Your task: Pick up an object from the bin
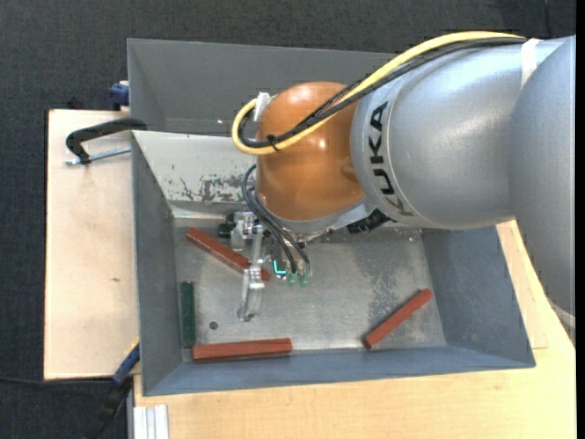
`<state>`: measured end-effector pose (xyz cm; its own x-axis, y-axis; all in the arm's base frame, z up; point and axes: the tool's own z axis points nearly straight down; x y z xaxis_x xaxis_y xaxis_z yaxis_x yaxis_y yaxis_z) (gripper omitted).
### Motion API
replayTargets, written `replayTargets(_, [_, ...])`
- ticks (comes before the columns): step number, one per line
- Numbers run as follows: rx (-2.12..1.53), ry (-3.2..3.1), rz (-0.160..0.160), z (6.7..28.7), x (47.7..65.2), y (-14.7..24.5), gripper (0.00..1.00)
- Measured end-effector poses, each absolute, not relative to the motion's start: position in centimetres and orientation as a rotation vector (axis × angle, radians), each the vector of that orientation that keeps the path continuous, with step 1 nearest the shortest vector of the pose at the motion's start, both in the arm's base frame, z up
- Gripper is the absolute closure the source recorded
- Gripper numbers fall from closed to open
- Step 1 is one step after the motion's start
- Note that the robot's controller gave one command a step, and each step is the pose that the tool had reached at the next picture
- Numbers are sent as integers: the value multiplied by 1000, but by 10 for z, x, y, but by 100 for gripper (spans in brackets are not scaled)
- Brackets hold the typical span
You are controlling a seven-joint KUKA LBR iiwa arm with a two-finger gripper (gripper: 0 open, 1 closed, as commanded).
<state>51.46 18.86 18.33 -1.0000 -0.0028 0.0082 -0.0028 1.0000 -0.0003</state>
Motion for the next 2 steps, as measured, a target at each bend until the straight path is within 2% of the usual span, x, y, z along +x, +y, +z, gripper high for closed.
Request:
replayTargets(1, [1,-3141,-2,187,517,188,0])
replayTargets(2, [-91,-3145,-6,144,534,167,0])
